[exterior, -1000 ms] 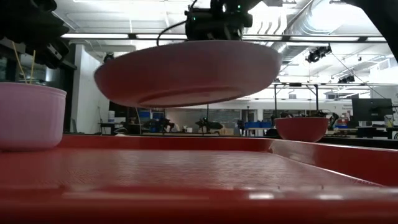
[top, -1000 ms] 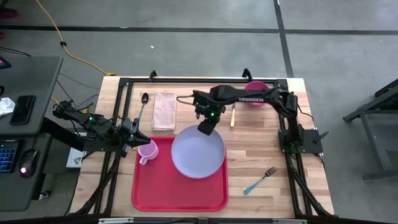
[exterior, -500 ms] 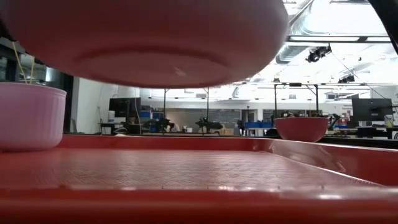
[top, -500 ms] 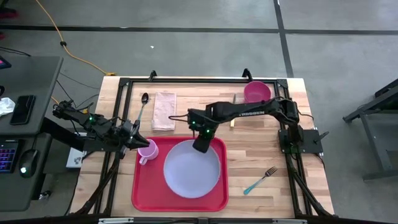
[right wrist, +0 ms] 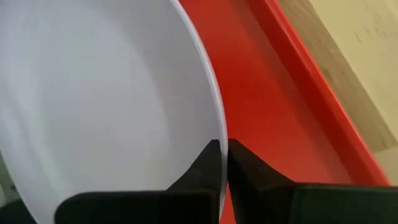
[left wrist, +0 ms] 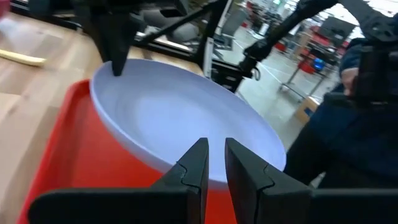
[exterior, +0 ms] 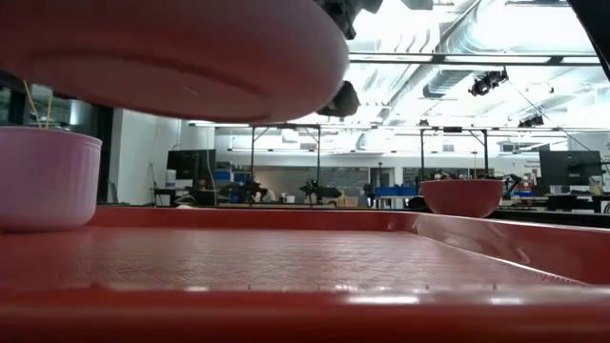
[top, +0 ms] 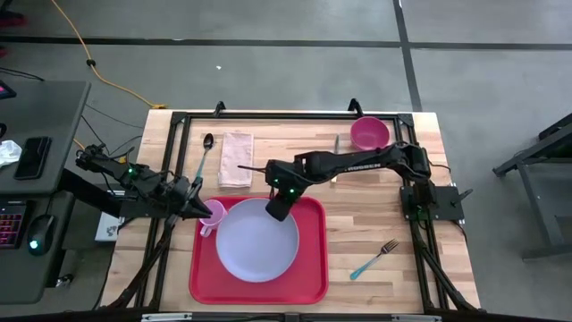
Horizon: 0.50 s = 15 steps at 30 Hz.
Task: Set up tray
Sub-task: Put the blue plate on the bottom of the pink mug on the orange serving tray
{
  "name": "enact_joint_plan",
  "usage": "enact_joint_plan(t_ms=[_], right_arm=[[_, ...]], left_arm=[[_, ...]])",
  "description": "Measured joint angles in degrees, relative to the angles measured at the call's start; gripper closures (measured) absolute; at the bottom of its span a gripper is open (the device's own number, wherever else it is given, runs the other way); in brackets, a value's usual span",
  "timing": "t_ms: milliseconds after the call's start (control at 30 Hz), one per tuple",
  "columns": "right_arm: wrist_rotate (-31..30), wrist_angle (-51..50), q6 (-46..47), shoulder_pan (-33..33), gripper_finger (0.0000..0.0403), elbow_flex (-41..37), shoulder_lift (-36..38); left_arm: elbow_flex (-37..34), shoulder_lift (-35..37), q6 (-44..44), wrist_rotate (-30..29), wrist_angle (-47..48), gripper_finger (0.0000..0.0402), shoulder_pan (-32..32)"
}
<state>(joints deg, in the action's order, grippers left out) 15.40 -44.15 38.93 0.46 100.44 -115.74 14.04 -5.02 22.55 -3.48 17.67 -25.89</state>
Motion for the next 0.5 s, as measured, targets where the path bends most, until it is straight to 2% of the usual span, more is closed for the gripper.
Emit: enact_joint_plan(t_ms=[200,500], right_arm=[[-1.63,0.07,3.57,0.35,0.0403,0.0,-0.01],[-4.15,-0.12,8.44,2.8,0.0403,0.0,-1.29]], left_arm=[[0.0,0.02,-0.16,3.0,0.02,0.0316,-0.02],[0.0,0.0,-1.77,3.14,0.01,0.0316,0.0]])
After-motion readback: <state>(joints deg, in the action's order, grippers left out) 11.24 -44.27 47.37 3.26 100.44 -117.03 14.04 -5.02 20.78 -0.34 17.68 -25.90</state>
